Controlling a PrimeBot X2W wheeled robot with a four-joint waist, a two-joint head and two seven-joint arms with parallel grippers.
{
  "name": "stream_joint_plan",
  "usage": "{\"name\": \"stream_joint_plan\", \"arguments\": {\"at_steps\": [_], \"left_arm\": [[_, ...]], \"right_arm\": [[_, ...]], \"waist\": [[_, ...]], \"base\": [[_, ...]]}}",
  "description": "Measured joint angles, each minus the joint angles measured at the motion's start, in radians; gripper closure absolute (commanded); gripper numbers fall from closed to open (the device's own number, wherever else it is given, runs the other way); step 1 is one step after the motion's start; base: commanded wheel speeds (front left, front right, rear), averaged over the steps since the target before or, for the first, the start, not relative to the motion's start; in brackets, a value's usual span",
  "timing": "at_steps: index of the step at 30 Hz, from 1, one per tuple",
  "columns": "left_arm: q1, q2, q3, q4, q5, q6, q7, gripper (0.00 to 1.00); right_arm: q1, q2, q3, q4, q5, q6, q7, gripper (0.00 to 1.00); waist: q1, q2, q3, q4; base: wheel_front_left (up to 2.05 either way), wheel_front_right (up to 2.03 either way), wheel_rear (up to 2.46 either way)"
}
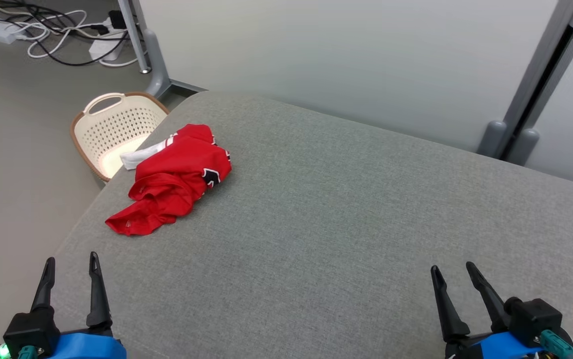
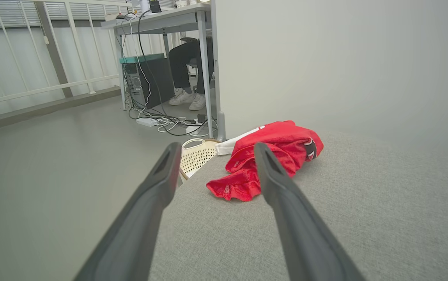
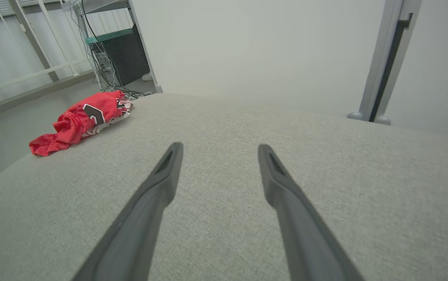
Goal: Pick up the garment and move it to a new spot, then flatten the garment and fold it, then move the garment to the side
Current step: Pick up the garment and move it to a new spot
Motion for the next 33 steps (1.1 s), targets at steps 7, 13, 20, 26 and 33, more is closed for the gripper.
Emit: {"name": "stream_joint_plan", "arguments": {"at_steps": [7,13,20,26,33], "left_arm": [[0.01,0.004,0.002,-0.01,-0.009,0.008,0.0,0.0],[0.011,0.007,0.015,-0.012,-0.026,0.017,0.0,0.0],[-0.102,0.033,0.051,0.007,-0.072,0.013,0.0,0.0],[-0.316,0.091,0.096,0.091,-0.117,-0.015,-0.003,0.0],[-0.551,0.181,0.121,0.227,-0.137,-0.045,-0.002,0.0]], "right_arm": [[-0.014,0.0,0.013,0.009,-0.004,0.0,-0.003,0.0],[-0.016,0.0,0.014,0.004,-0.013,0.0,0.001,0.0],[-0.056,0.001,0.014,-0.04,-0.048,0.0,0.023,0.0],[-0.124,0.001,0.039,-0.14,-0.11,0.0,0.068,0.0],[-0.173,0.0,0.042,-0.273,-0.179,0.0,0.117,0.0]], "waist": [[0.0,0.0,0.007,0.016],[0.0,0.0,0.017,-0.001],[0.0,0.0,0.059,-0.051],[0.0001,0.0,0.156,-0.125],[0.0002,0.0,0.292,-0.204]], "base": [[0.0,0.0,0.0],[0.0,0.0,0.0],[0.0,0.0,0.0],[0.0,0.0,0.0],[0.0,0.0,0.0]]}}
